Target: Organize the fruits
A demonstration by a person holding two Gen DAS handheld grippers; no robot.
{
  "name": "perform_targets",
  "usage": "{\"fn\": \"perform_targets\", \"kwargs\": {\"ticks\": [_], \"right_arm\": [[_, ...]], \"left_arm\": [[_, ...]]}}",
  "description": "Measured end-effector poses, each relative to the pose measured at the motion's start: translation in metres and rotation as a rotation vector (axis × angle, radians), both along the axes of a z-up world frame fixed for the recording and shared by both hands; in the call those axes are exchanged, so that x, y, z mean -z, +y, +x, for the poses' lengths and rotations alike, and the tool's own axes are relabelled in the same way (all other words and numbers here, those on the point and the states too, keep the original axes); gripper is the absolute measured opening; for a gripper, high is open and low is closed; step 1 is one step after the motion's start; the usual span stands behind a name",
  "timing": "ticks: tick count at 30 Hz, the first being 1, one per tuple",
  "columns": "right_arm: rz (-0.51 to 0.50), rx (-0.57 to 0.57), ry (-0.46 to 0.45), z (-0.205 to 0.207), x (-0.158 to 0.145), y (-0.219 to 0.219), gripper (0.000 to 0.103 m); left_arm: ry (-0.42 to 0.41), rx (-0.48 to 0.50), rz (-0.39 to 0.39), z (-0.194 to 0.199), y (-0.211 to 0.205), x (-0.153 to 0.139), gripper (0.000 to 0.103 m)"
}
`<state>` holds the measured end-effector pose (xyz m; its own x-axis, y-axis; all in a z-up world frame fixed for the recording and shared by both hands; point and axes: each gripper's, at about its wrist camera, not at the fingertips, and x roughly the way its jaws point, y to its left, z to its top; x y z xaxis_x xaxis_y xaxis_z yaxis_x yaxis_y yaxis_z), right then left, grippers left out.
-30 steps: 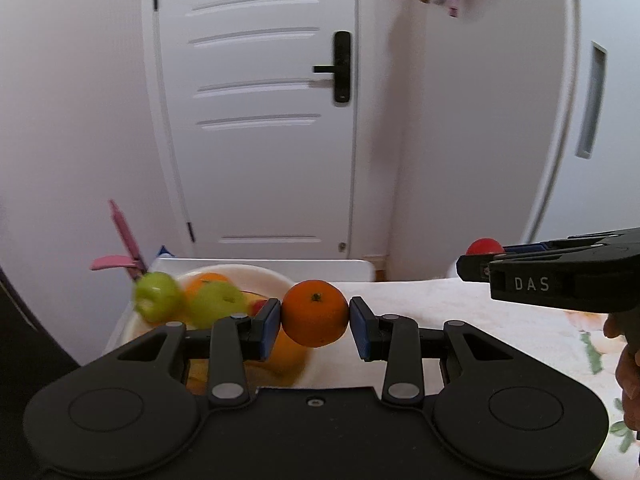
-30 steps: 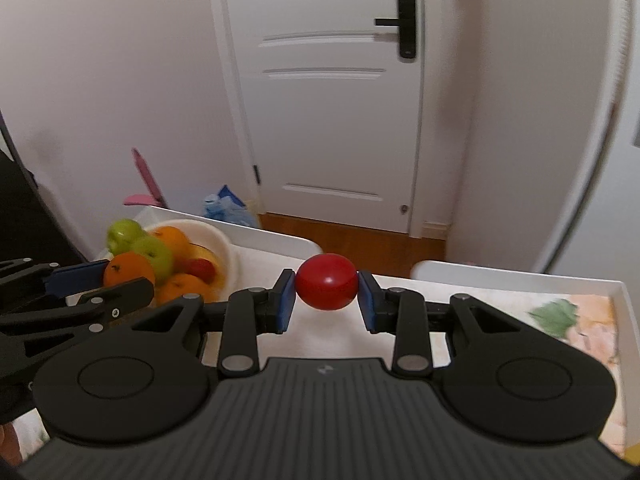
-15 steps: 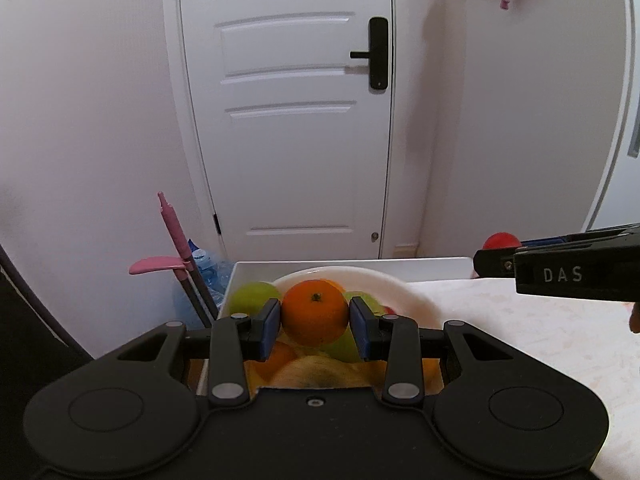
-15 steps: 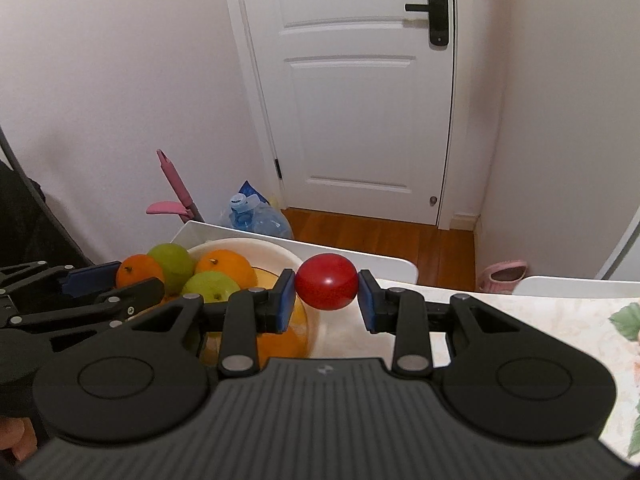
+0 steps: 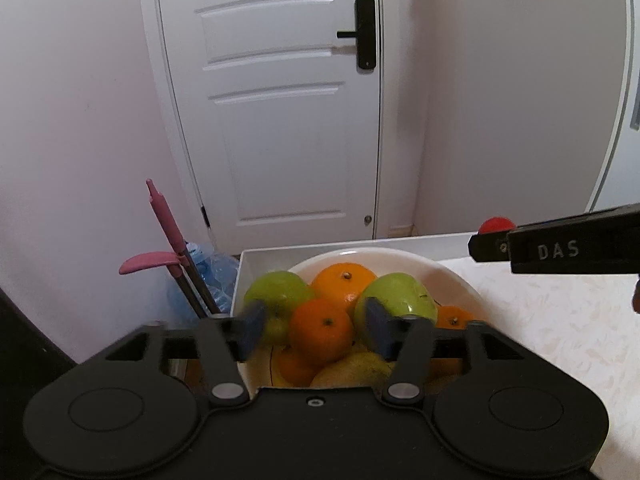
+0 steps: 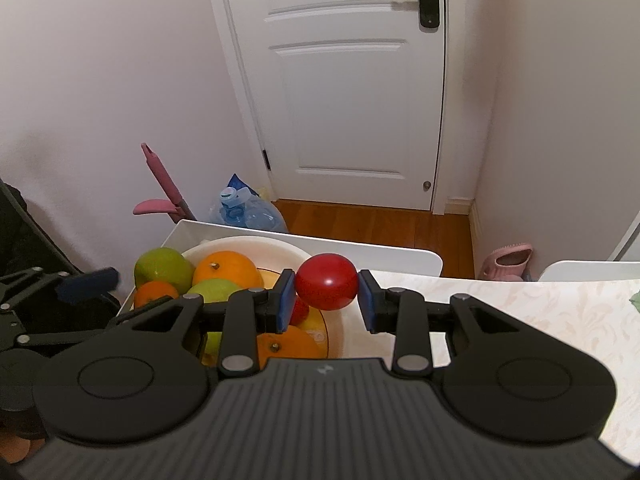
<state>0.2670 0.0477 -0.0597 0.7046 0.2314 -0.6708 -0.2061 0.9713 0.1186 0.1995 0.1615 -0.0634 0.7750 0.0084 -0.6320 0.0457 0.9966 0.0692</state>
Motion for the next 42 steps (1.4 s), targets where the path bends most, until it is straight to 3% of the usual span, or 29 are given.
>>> {"fn": "perform_targets", "kwargs": {"ticks": [5, 7, 19, 25, 27, 32, 42], "right_arm": [[0.005, -0.005, 0.003, 0.003, -0.002, 0.002, 0.048], [0.021, -0.017, 0.017, 0.007, -0.001, 0.001, 0.048], [0.015, -0.059, 0.100, 0.028, 0.021, 0.000, 0.048], [0.012, -0.060, 0.108, 0.027, 0.027, 0.005, 0.049], [0.019, -0.061, 0.103, 0.025, 0.026, 0.005, 0.057], [0.045, -0.045, 0.077, 0.018, 0.021, 0.001, 0.090], [0.055, -0.035, 0.036, -0.009, -0.006, -0.017, 0.091]], "left_arm": [[-0.031, 0.000, -0.013, -0.007, 0.007, -0.007, 0.088], [-0.042, 0.000, -0.016, -0.012, 0.009, -0.010, 0.091], [-0.030, 0.007, -0.001, -0.027, 0.016, -0.014, 0.102], [-0.024, 0.013, -0.001, -0.029, 0.019, -0.012, 0.103], [-0.024, 0.015, 0.000, -0.030, 0.020, -0.012, 0.103], [-0.023, 0.023, -0.004, -0.032, 0.020, -0.012, 0.103], [-0.043, 0.018, 0.012, -0.044, 0.007, -0.025, 0.103]]}}
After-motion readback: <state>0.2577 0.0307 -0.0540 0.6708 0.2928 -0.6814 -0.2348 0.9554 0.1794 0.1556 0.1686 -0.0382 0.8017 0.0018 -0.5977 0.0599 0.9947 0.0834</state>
